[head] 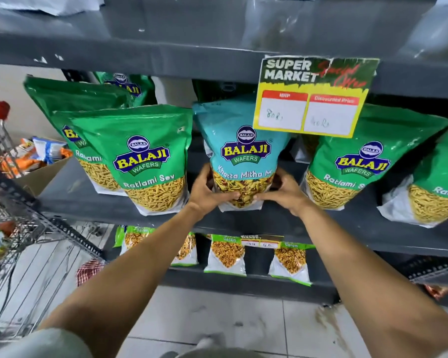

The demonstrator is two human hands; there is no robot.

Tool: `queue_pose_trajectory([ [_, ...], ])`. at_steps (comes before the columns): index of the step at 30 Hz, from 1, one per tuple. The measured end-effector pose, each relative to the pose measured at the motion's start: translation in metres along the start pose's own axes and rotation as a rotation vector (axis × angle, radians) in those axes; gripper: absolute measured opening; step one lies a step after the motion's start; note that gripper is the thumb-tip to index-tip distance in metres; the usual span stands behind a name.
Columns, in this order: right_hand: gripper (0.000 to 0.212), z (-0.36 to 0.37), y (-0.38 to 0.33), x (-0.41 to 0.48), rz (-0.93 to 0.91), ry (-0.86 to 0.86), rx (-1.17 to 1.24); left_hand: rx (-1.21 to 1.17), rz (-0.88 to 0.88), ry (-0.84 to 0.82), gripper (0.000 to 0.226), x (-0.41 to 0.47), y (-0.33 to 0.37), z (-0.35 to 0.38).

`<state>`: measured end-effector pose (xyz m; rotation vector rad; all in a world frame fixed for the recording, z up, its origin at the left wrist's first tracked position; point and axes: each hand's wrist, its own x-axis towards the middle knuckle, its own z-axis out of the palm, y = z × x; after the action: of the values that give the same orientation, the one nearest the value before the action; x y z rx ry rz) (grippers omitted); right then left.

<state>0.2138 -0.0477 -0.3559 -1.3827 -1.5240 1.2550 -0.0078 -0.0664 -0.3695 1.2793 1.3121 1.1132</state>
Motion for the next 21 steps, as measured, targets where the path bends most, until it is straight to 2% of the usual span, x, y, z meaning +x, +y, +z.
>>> queue_pose_trajectory([
  [9, 0.07, -0.006, -0.028, -0.091, -0.051, 0.038, 0.15, -0.063, 0.063, -0.098, 0.103, -0.071, 0.033, 0.004],
  [15, 0.067, -0.014, -0.052, -0.177, -0.139, -0.011, 0.145, -0.027, 0.151, -0.133, 0.066, -0.162, 0.078, 0.01],
  [18, 0.064, -0.019, -0.064, -0.215, -0.171, -0.044, 0.137, -0.017, 0.178, -0.113, 0.063, -0.202, 0.09, 0.012],
  [19, 0.062, -0.021, -0.067, -0.228, -0.189, -0.043, 0.142, -0.017, 0.193, -0.107, 0.065, -0.214, 0.092, 0.01],
  [21, 0.058, -0.025, -0.078, -0.252, -0.229, -0.021, 0.159, -0.03, 0.223, -0.097, 0.094, -0.233, 0.103, 0.009],
])
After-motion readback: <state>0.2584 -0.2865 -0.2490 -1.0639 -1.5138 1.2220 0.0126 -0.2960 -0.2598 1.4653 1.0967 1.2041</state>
